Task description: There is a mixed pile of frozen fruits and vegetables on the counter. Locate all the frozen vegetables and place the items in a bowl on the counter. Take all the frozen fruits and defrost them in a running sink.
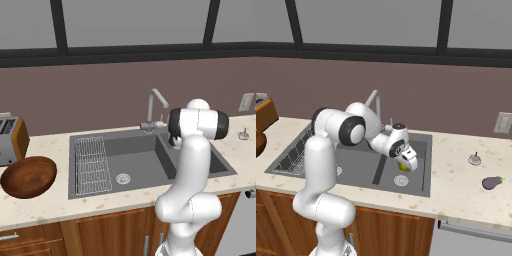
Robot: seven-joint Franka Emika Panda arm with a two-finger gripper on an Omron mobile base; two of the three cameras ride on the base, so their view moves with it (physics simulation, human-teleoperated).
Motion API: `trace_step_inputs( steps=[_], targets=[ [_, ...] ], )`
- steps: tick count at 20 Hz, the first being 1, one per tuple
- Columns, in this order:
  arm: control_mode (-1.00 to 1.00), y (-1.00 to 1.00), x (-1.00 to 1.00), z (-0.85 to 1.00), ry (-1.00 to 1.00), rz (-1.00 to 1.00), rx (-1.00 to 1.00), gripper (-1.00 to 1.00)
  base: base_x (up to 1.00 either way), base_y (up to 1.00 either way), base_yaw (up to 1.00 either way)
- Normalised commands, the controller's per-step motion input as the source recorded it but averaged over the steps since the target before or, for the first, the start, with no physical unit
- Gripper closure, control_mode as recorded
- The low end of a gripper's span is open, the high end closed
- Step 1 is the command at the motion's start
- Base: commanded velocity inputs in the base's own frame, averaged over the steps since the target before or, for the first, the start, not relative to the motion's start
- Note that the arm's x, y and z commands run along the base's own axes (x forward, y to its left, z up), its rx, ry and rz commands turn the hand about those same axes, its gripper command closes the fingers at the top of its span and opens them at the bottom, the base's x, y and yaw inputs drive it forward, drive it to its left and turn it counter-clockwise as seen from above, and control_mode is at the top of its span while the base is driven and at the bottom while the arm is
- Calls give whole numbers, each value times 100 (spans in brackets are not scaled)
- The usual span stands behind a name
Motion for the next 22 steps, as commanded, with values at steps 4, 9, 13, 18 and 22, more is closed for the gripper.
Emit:
trace_step_inputs(
  steps=[4, 9, 13, 18, 22],
  targets=[
    [-100, 0, -2, -19, 6, -4, 11, 100, 0, 0, 0],
    [-100, -1, -1, -32, 5, -2, 6, 100, 0, 0, 0],
    [-100, -3, 3, -18, 4, 0, 0, 100, 0, 0, 0],
    [-100, 6, 0, -28, 10, -1, -1, 100, 0, 0, 0],
    [-100, 10, 0, -33, 12, -2, 1, 100, 0, 0, 0]
  ],
)
